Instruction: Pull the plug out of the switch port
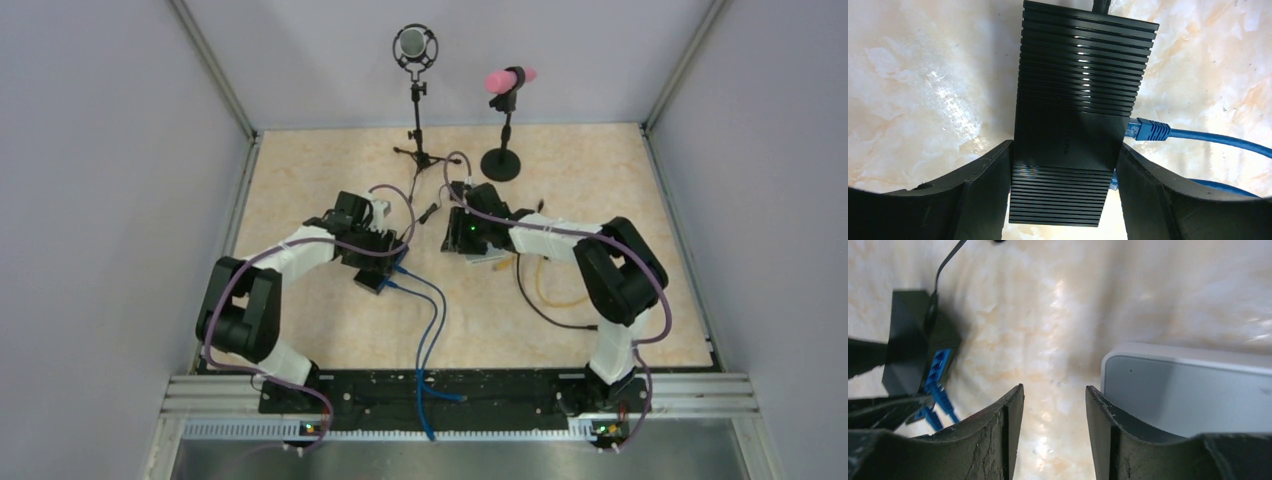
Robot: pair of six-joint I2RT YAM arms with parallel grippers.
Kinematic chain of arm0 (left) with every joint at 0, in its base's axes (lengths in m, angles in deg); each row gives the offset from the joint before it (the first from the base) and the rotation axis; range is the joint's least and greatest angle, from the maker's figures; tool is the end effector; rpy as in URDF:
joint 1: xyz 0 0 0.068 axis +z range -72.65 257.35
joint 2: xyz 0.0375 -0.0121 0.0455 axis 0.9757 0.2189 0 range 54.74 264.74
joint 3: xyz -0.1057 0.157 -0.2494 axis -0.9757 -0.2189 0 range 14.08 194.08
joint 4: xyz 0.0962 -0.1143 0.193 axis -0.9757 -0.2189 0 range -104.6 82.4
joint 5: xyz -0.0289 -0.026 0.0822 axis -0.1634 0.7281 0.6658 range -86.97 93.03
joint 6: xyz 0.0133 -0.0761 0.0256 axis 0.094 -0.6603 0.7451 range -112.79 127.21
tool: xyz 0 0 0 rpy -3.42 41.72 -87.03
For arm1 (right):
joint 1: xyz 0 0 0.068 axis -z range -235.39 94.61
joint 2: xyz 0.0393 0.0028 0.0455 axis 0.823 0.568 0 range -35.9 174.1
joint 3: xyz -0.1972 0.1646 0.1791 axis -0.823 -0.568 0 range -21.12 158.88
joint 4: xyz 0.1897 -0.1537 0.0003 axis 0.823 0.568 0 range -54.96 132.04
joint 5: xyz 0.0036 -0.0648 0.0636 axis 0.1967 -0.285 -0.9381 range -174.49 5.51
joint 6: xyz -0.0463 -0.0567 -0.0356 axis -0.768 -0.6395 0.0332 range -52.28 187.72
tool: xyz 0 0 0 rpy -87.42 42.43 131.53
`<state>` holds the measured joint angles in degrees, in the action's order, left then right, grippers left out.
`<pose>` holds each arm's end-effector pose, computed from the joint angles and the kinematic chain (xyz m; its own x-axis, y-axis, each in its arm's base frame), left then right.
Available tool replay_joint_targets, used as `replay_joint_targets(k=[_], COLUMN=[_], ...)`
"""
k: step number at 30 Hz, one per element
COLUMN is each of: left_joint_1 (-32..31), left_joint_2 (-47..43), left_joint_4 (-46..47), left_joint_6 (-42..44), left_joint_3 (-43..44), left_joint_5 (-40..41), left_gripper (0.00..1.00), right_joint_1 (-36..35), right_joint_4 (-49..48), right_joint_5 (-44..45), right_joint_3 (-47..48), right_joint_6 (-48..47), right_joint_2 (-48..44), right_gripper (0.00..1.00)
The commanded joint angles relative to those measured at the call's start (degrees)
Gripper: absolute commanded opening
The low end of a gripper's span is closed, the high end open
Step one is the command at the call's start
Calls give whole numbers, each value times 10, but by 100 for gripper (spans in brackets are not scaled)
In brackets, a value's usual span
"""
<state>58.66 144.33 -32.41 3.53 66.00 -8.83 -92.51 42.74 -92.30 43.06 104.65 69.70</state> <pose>0.2794 -0.1097 0.2012 -0.8643 0.2261 -0.4493 0.3488 0.9130 -0.2116 0.3178 0.2527 0.1942 -0.8838 0.0777 -0.4614 -0.1724 0.8627 0.4754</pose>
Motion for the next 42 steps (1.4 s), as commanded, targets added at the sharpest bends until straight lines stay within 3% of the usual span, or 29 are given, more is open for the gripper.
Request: replay_joint_targets(k=[1,5,9,16,24,29,42], left_joint_1=[-4,-23,-50,-80,-95,-106,-121], left_joint_2=[-24,-16,-15,-35,-65,-59,-66], left_joint_4=[24,28,35,70,102,101,101], left_joint_6=[5,15,21,25,25,25,18], left_joint_3=[-4,5,14,6,-15,-10,-6], left_joint_5=[-30,-45,-23,-3,-12,-14,-4], left_gripper=[46,44,44,43,43,36,35], right_joint_1=[54,82,86,87,83,77,68], right_joint_4=[13,16,-11,-174,-254,-262,-273], right_joint_5=[32,23,-66,-199,-225,-227,-240], right_joint_3=[-13,-20,-23,-81,-108,-102,-48], right_joint_6=[-18,-34,-28,101,161,168,174], right_joint_2=[-24,-40,-62,-79,-58,-44,18], right_gripper=[49,49,49,49,49,48,46])
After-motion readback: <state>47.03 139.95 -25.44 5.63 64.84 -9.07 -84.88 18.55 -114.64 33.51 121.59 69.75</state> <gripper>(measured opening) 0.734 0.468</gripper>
